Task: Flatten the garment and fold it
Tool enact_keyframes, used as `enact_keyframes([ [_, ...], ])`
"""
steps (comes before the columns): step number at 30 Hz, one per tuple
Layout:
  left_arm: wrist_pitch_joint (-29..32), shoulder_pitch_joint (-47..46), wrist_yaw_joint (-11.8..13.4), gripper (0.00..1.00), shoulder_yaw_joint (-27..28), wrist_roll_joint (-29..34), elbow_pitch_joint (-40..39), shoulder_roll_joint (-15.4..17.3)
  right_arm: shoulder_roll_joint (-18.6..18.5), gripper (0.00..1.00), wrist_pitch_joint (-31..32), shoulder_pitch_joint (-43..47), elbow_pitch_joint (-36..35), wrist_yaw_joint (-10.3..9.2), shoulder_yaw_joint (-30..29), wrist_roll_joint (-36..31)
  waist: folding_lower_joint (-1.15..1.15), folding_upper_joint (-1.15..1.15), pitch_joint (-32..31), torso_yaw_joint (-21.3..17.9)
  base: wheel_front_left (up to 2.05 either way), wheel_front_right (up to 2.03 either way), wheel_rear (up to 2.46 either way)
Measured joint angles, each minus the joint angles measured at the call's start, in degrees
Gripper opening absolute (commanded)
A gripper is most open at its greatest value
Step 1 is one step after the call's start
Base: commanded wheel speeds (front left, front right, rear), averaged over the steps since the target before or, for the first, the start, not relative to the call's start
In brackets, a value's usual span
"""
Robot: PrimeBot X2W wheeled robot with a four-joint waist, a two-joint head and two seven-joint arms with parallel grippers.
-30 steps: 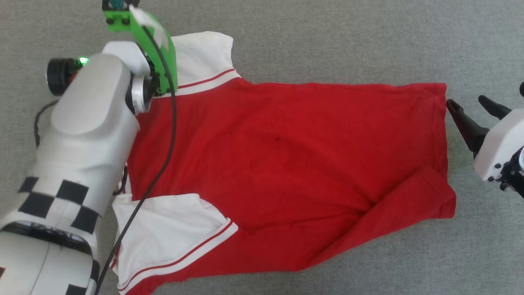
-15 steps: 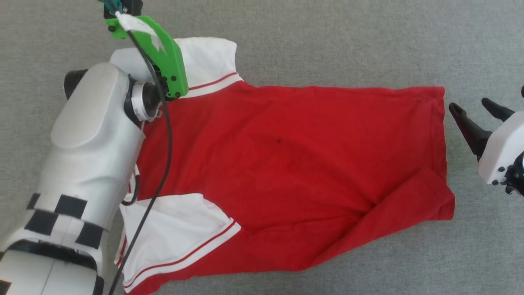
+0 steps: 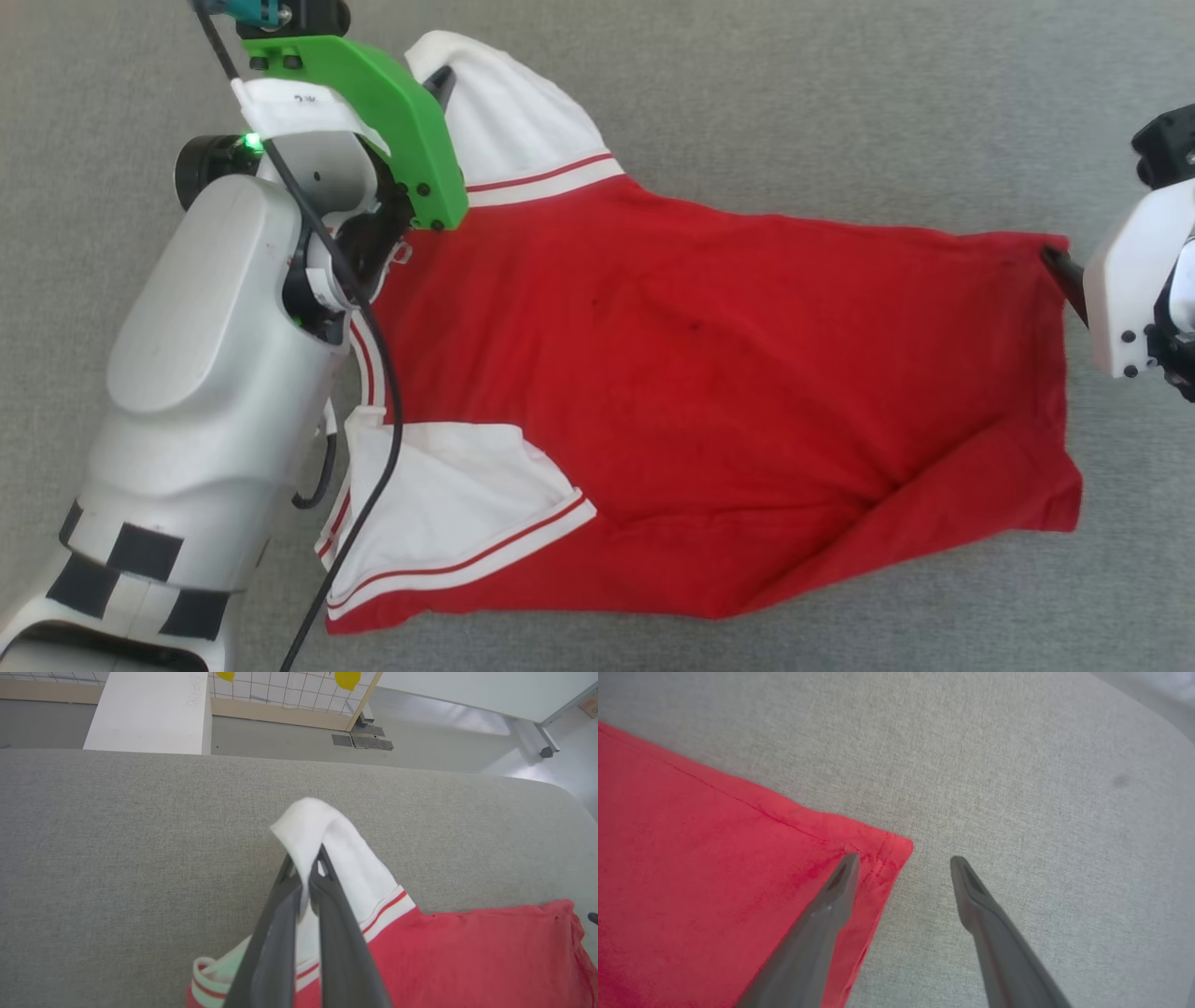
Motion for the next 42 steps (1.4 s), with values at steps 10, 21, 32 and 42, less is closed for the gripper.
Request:
enact_keyframes([
  [10,1.63,3.13,2.32,0.00,-0.55,0.02,-6.91,1.01,-1.58,1.00,2.24,-3.54,6.53,-0.02,6.19,0.05,0.00,0.00,2.90,2.42,0.00,0.00,0.00],
  [21,0.56,4.94,2.45,0.00,0.49,-0.59,-7.54,2.16,-0.92,0.00,-1.29,-4.35,8.26,0.01,5.22,5.02,0.00,0.00,0.29,2.15,0.00,0.00,0.00],
  [32,-0.46,20.94,3.87,0.00,3.30,-3.78,-15.99,7.43,0.45,0.00,-4.87,8.22,6.16,0.01,3.31,5.98,0.00,0.00,-8.99,1.52,0.00,0.00,0.00],
  [42,-2.54,41.00,9.00,0.00,6.58,-9.29,-21.64,7.91,3.70,0.00,-4.14,17.59,5.75,0.01,1.87,5.57,-0.01,0.00,-15.68,0.88,0.00,0.00,0.00],
])
